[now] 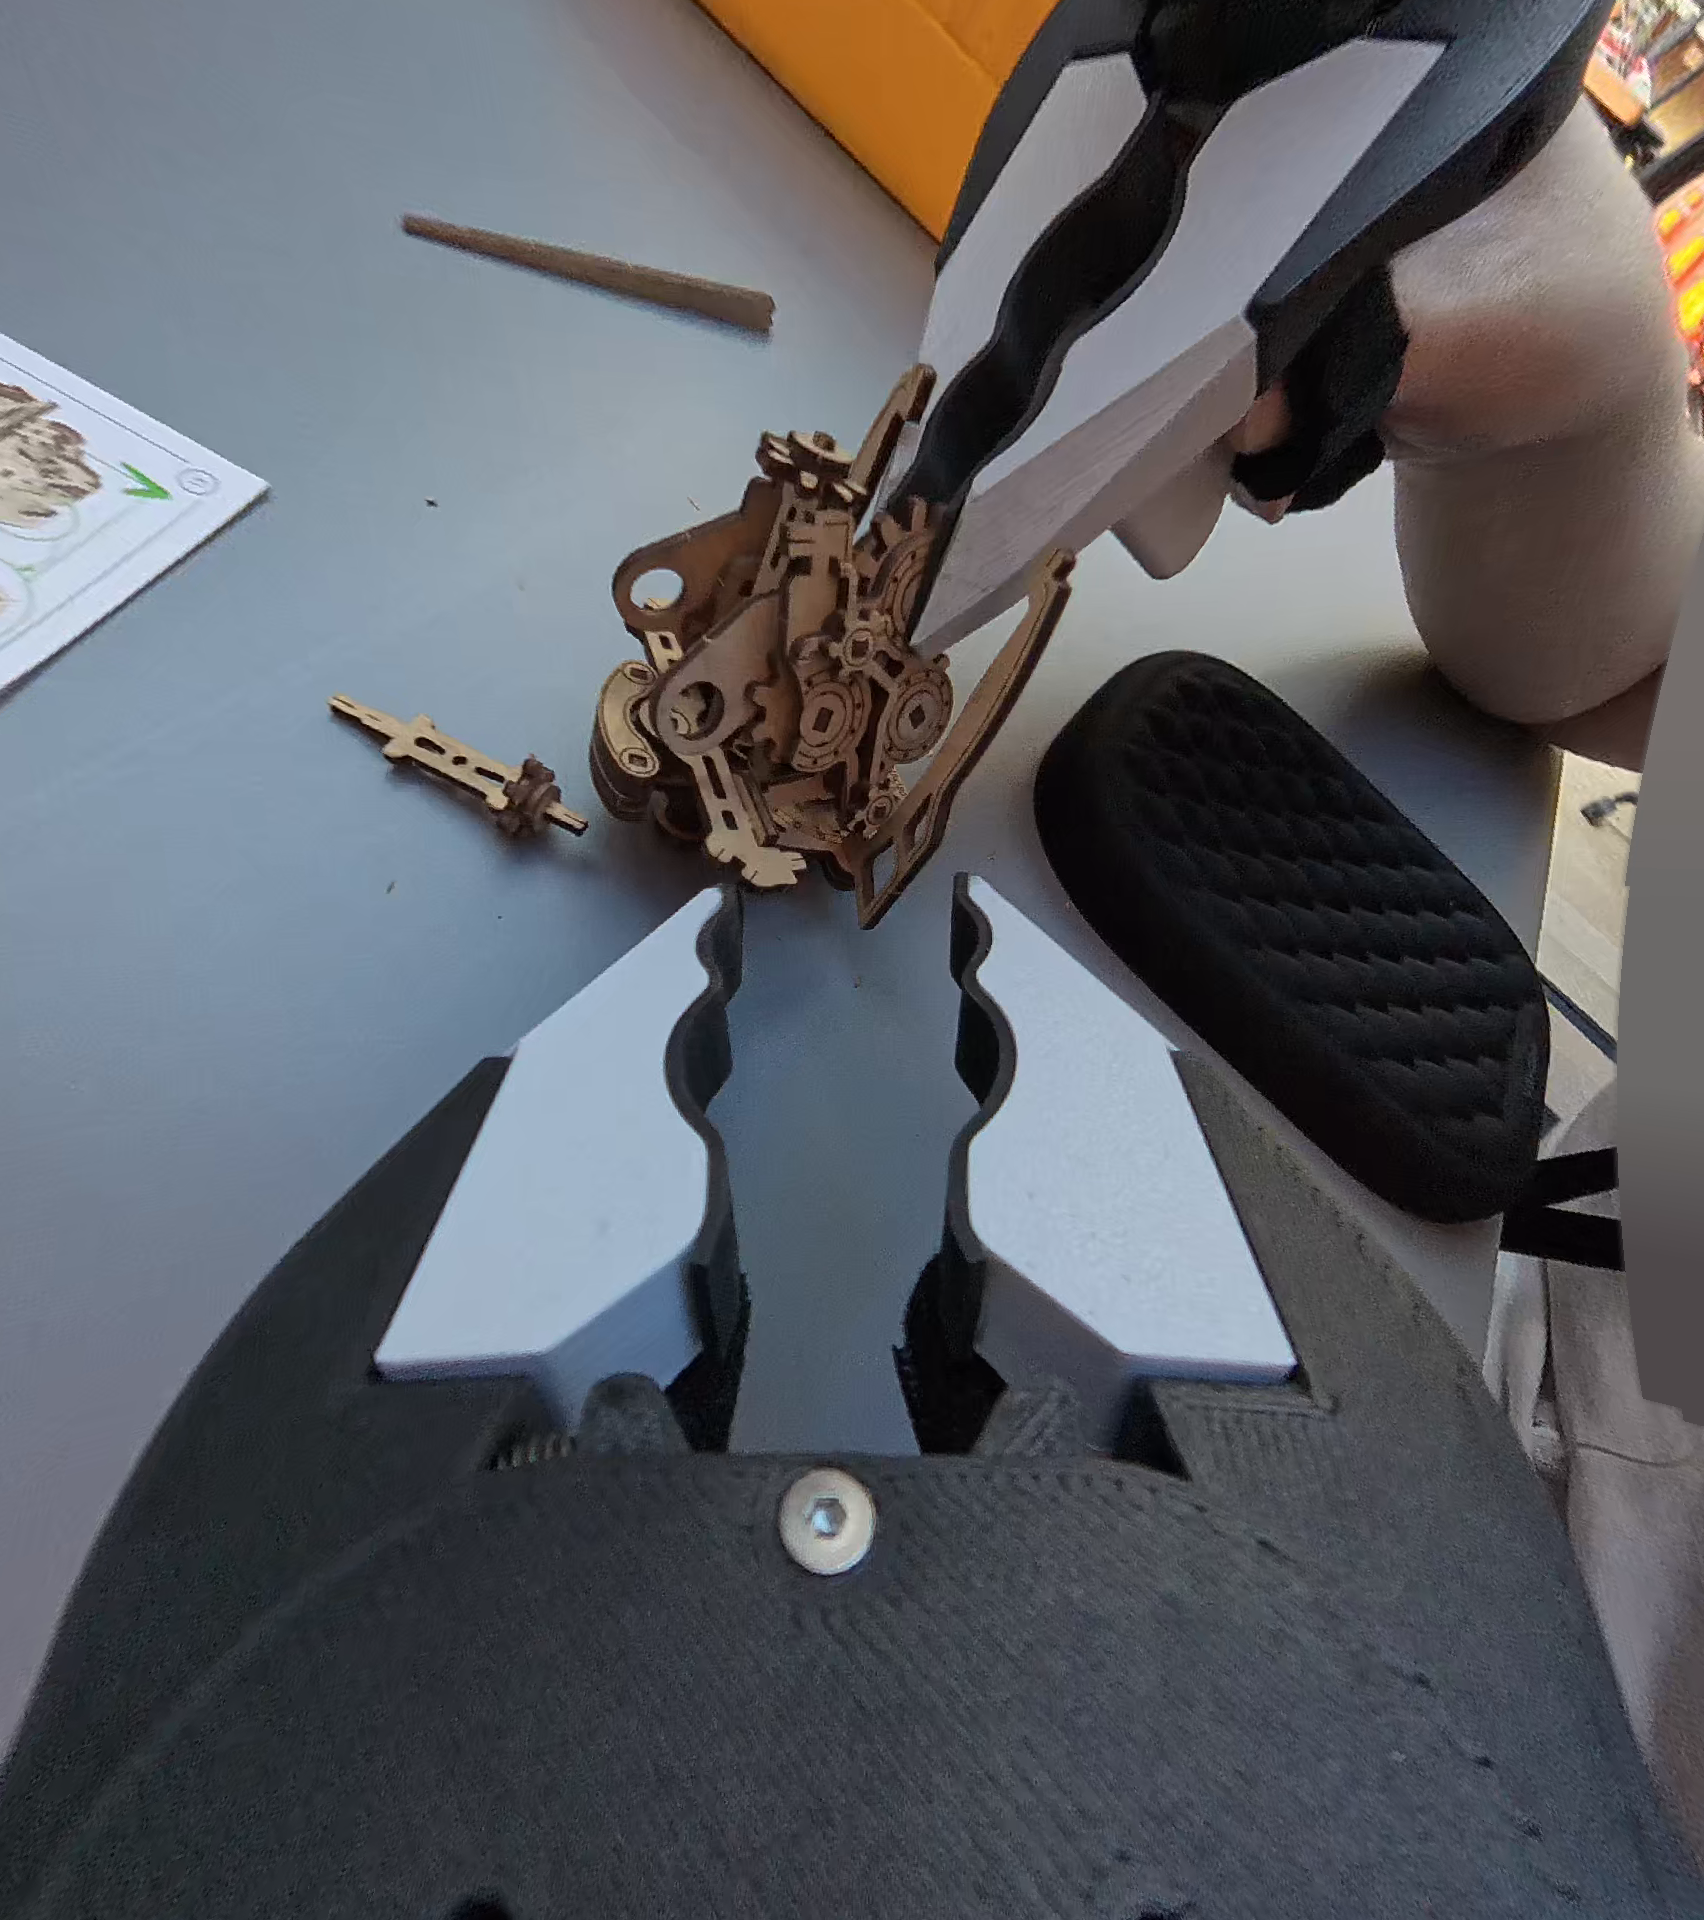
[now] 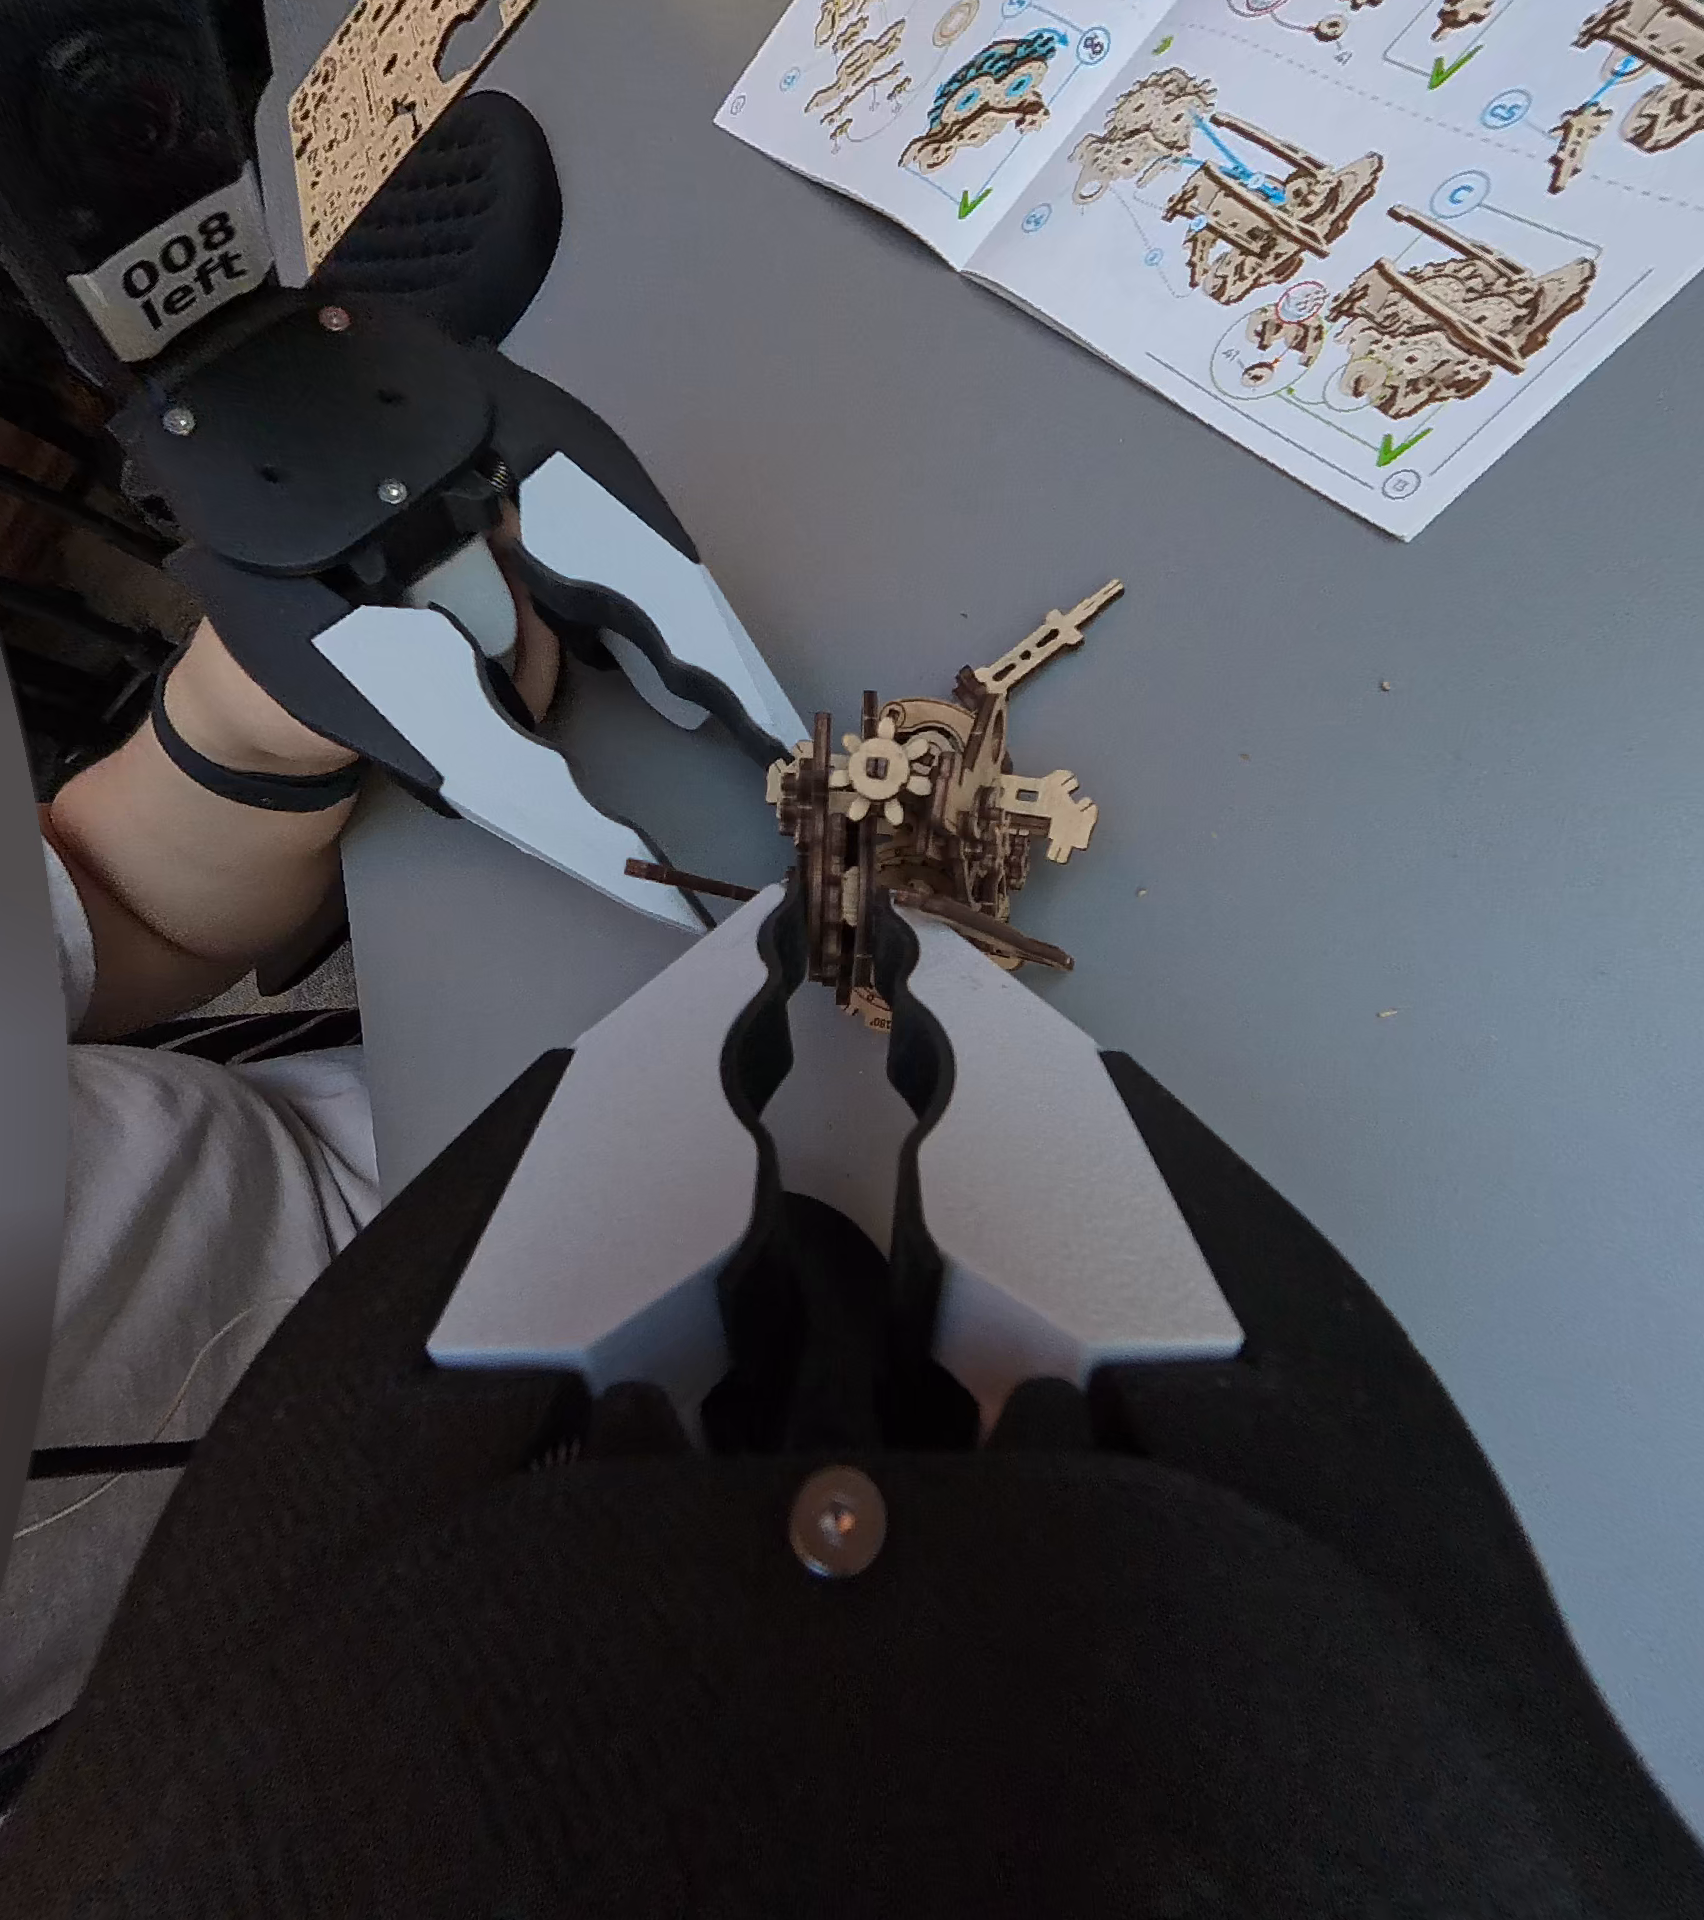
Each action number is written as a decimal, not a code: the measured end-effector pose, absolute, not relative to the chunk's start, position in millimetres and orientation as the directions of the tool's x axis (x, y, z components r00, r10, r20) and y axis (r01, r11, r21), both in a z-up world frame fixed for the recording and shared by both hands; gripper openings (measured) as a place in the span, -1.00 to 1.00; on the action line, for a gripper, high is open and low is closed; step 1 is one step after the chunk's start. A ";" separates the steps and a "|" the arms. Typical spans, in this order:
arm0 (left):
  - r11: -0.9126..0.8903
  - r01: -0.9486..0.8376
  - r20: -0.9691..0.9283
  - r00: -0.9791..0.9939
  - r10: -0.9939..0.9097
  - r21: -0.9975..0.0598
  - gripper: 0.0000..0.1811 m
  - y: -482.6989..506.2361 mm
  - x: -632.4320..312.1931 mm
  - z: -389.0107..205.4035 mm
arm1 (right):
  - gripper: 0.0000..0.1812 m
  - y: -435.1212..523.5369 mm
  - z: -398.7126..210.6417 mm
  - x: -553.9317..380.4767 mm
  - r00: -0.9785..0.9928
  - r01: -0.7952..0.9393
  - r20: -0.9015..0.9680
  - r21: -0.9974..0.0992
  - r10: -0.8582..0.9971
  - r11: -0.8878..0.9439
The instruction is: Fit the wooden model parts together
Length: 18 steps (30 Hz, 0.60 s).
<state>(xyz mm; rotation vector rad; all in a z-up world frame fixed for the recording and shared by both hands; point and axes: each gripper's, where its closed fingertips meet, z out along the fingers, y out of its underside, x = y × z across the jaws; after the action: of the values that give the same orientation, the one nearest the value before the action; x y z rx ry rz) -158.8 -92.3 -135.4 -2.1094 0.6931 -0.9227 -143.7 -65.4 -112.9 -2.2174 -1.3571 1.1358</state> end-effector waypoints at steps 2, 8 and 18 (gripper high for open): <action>-0.558 -0.144 0.344 0.655 -0.673 -0.817 -0.61 -92.8 -168.5 -129.7 | -0.88 -65.3 -112.9 -143.8 0.240 0.610 -0.468 -0.609 0.851 -0.507; -0.446 -0.259 0.115 0.747 -0.654 -0.857 -0.50 -97.7 -167.2 -131.1 | -0.88 -67.2 -113.1 -143.6 0.240 0.617 -0.442 -0.618 0.864 -0.487; -0.511 -0.241 0.207 0.713 -0.670 -0.825 -0.38 -83.6 -152.1 -142.7 | -0.88 -64.4 -112.2 -143.7 0.233 0.612 -0.438 -0.628 0.868 -0.481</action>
<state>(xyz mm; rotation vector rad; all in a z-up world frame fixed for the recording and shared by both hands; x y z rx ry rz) -152.1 -83.6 -142.7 -2.0863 0.6918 -0.6568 -143.7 -64.4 -112.2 -2.1878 -1.3738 1.1079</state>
